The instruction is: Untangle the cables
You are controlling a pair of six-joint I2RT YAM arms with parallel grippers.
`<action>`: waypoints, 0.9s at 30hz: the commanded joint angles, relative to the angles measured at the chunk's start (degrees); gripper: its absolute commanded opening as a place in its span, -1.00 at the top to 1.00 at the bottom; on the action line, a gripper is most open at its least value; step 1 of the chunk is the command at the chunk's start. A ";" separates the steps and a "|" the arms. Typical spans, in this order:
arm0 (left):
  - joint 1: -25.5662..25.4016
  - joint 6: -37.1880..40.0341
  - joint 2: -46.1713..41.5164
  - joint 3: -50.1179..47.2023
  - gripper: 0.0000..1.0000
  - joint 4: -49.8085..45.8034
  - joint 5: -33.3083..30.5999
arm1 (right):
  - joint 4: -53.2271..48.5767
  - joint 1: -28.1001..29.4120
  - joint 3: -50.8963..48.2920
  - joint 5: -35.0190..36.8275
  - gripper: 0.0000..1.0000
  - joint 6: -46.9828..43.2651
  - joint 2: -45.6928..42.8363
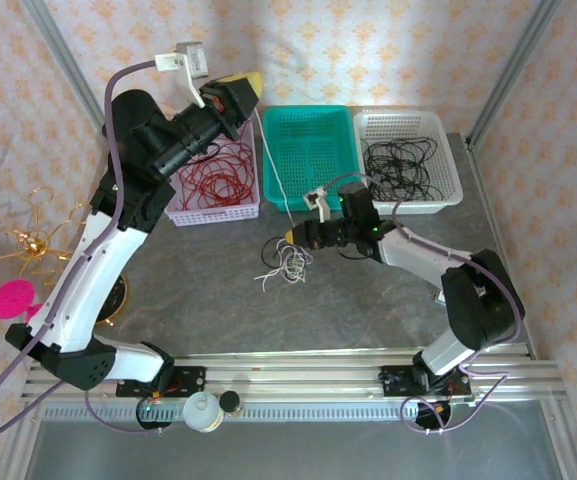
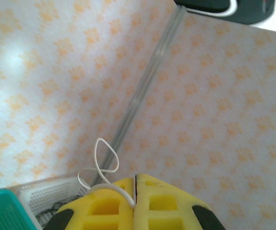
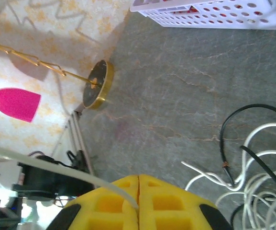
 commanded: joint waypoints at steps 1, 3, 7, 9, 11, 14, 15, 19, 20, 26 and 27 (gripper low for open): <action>1.26 -0.65 1.14 2.35 1.00 6.82 -5.51 | 4.43 2.21 -4.18 5.04 0.87 -11.28 -6.96; 1.81 -1.43 1.91 2.46 1.00 8.48 -5.89 | 11.65 4.65 -9.60 8.15 0.79 -19.55 -11.88; 2.44 -1.75 3.61 3.70 1.00 9.57 -6.46 | 19.03 5.88 -14.17 16.57 0.77 -24.45 -15.94; 2.86 -1.84 4.10 3.57 1.00 10.30 -7.12 | 18.90 5.93 -13.60 17.88 0.78 -25.71 -15.24; 3.32 -2.45 4.62 3.42 1.00 10.97 -7.90 | 19.92 6.04 -13.44 18.98 0.75 -25.82 -14.80; 4.11 -3.71 5.27 3.56 1.00 12.51 -9.14 | 22.12 6.91 -14.67 21.99 0.67 -26.31 -15.39; 4.38 -3.99 5.47 3.77 1.00 13.42 -9.43 | 22.76 6.94 -15.28 22.68 0.64 -26.21 -15.45; 4.82 -4.87 6.44 4.56 1.00 17.65 -8.64 | 23.11 6.95 -16.40 22.23 0.73 -26.02 -14.40; 4.91 -5.21 6.84 4.89 1.00 18.34 -8.15 | 23.43 6.96 -16.53 22.10 0.79 -25.71 -13.88; 5.03 -6.06 8.73 6.60 1.00 19.31 -6.46 | 23.97 6.94 -14.44 23.09 1.00 -23.98 -10.31; 5.00 -5.98 8.77 6.64 1.00 19.48 -6.40 | 23.93 6.94 -13.91 23.36 1.00 -23.51 -9.86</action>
